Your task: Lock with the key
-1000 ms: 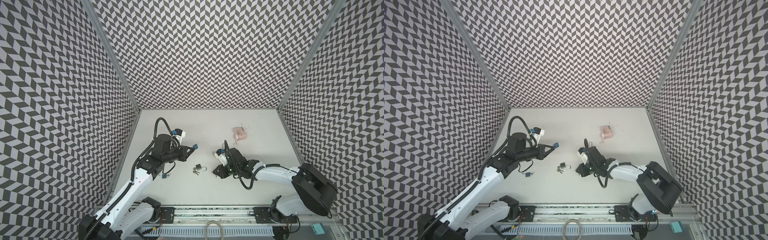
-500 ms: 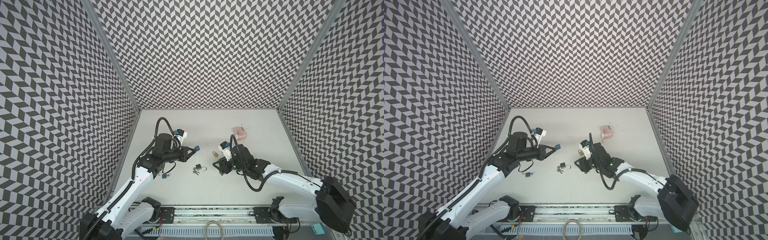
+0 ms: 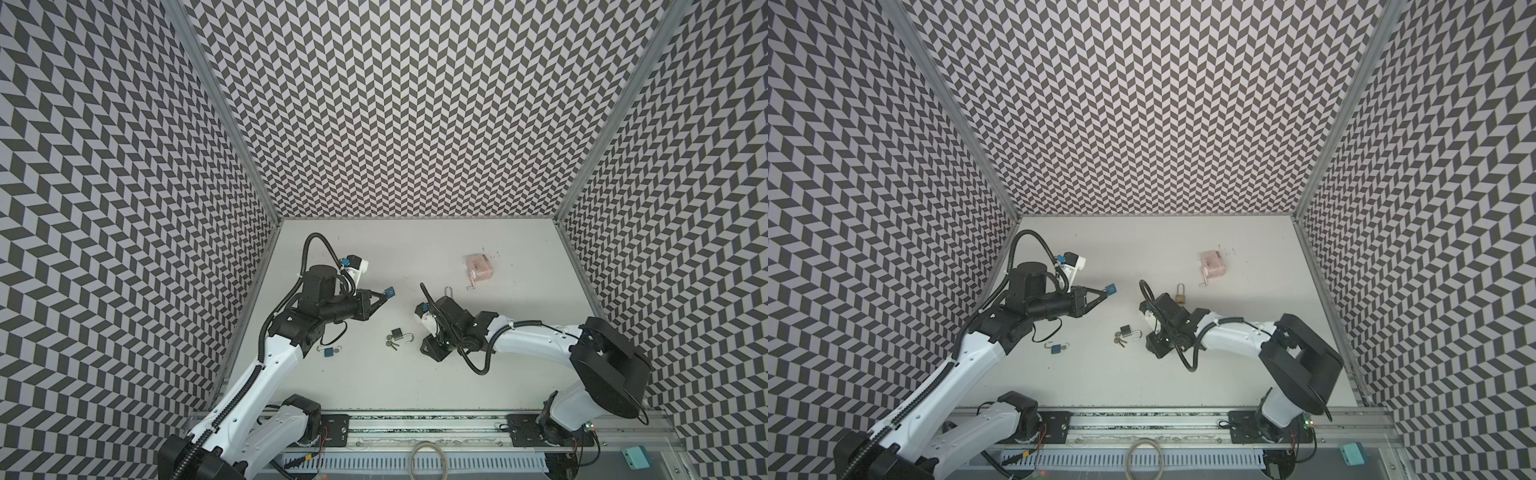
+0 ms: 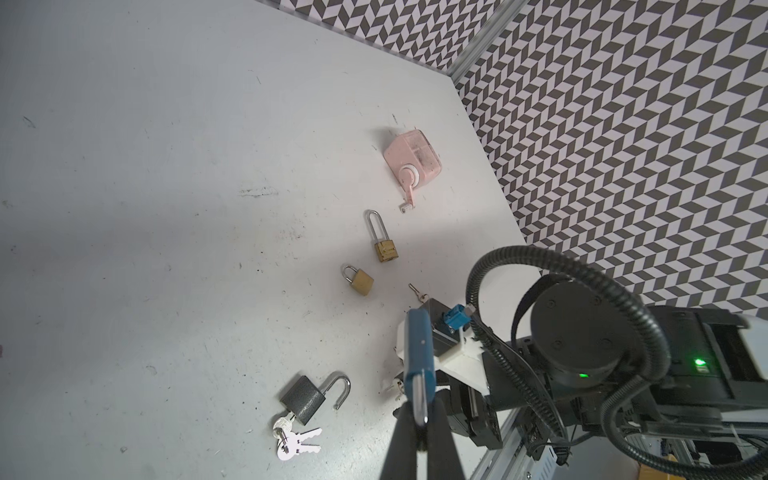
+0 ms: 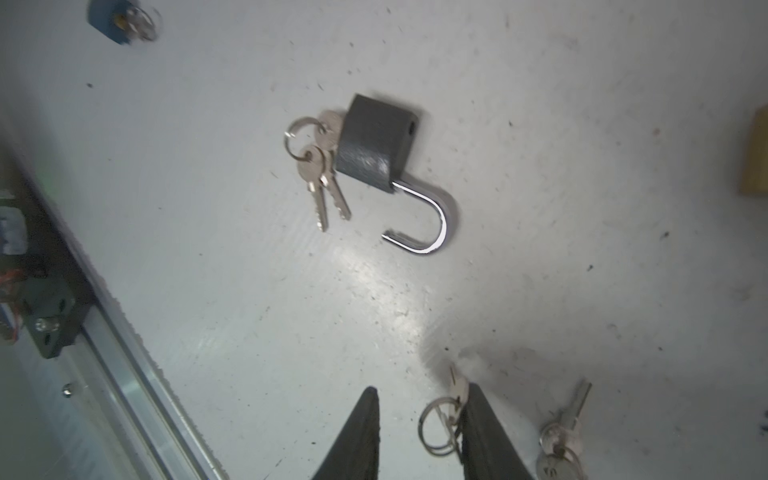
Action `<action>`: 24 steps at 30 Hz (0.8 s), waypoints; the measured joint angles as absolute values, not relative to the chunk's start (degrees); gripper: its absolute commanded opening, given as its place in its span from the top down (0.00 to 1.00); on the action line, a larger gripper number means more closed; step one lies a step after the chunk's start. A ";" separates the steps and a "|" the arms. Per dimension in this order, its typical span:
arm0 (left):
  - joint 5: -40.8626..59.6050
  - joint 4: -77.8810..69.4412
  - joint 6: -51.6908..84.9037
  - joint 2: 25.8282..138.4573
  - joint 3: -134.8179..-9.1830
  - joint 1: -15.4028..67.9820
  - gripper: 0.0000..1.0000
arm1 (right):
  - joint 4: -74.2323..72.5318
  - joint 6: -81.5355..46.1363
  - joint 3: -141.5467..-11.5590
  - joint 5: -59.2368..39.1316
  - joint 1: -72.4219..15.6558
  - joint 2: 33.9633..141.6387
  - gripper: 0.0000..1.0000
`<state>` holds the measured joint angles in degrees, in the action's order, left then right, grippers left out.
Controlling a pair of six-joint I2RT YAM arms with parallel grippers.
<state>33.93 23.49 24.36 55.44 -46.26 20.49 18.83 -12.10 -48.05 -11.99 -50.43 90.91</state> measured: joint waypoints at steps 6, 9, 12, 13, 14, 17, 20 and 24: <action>34.15 23.83 24.36 55.51 -46.26 20.49 1.00 | 19.94 -12.95 -49.06 -12.05 -50.02 91.68 0.28; 34.17 23.88 24.36 55.61 -46.26 20.49 1.00 | 21.82 -13.02 -50.33 -11.99 -50.41 92.71 0.25; 34.15 23.99 24.36 55.83 -46.26 20.49 1.00 | 23.24 -12.91 -52.25 -11.88 -51.81 94.35 0.30; 34.13 24.12 24.36 55.88 -46.26 20.47 1.00 | 23.42 -13.06 -52.51 -11.64 -52.18 94.59 0.35; 34.13 24.21 24.36 55.90 -46.26 20.47 1.00 | 23.81 -13.15 -52.71 -11.33 -52.51 94.70 0.36; 34.13 24.21 24.53 55.88 -46.30 20.34 1.00 | 23.22 -13.76 -52.60 -13.37 -53.01 94.21 0.40; 34.13 24.23 24.82 55.86 -46.30 20.18 1.00 | 24.05 -15.29 -53.01 -10.13 -53.34 93.41 0.43; 34.15 24.21 25.26 55.86 -46.30 19.99 1.00 | 24.77 -15.81 -53.63 -8.82 -53.95 93.23 0.43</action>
